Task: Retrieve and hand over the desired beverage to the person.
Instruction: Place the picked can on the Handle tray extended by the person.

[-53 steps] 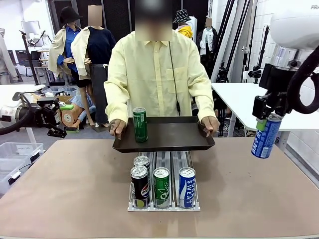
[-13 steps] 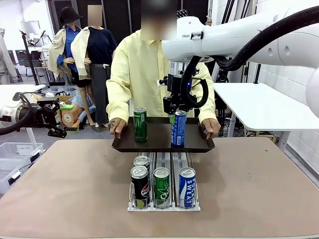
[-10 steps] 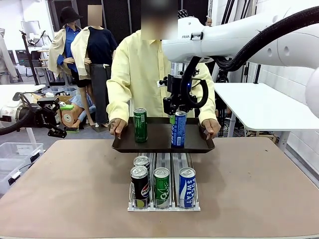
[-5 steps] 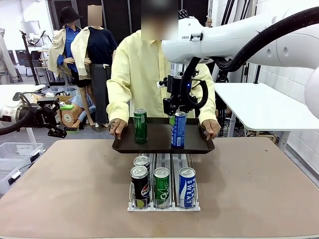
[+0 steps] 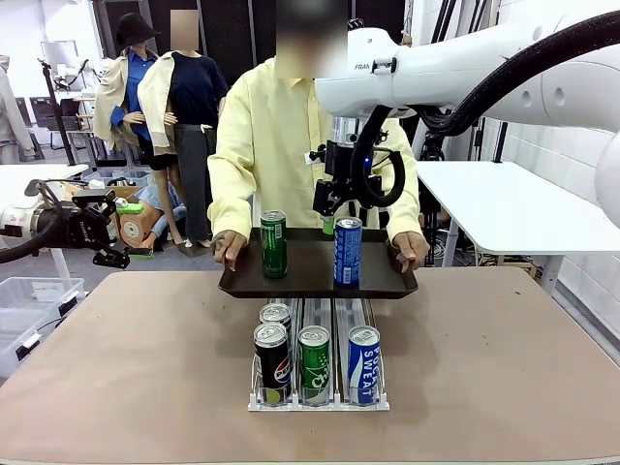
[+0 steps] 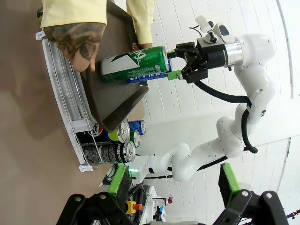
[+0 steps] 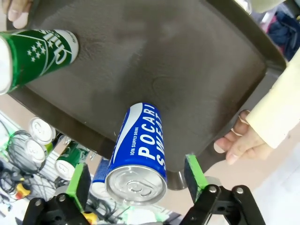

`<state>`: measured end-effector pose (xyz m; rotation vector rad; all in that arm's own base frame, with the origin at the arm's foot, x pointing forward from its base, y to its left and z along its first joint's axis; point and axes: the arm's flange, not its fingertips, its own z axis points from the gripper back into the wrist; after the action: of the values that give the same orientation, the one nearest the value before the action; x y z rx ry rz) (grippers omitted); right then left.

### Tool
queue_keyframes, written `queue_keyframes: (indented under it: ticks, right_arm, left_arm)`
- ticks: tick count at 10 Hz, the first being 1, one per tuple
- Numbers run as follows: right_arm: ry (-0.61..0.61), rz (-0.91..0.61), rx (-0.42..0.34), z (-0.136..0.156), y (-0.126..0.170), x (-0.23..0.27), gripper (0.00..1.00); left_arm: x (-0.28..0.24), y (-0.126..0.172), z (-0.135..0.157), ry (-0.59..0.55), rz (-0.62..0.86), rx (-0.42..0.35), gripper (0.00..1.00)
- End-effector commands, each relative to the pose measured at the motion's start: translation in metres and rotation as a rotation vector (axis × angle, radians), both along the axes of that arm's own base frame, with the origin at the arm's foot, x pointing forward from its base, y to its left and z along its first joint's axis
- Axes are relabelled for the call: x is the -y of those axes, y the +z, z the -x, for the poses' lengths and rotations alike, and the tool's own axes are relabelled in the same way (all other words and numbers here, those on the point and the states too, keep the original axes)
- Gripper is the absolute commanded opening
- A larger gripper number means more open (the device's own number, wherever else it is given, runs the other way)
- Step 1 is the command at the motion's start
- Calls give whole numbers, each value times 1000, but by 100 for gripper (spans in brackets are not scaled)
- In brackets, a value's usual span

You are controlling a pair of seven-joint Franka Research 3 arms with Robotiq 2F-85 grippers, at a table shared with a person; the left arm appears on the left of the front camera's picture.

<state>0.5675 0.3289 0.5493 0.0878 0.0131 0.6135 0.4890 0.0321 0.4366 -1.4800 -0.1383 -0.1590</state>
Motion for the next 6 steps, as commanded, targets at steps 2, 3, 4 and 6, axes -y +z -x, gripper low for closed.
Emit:
queue_keyframes:
  ticks: [2, 3, 4, 6]
  right_arm:
    - [3, 35, 31, 3, 19, 4, 100]
    - [0, 40, 41, 6, 24, 6, 100]
    - [0, 45, 51, 9, 29, 7, 100]
    - [18, 61, 54, 14, 34, 6, 100]
  left_arm:
    - [-1, 2, 0, 3, 0, 4, 100]
    - [-1, 2, 0, 3, 0, 4, 100]
    - [-1, 2, 0, 3, 0, 4, 100]
    - [-1, 2, 0, 3, 0, 4, 100]
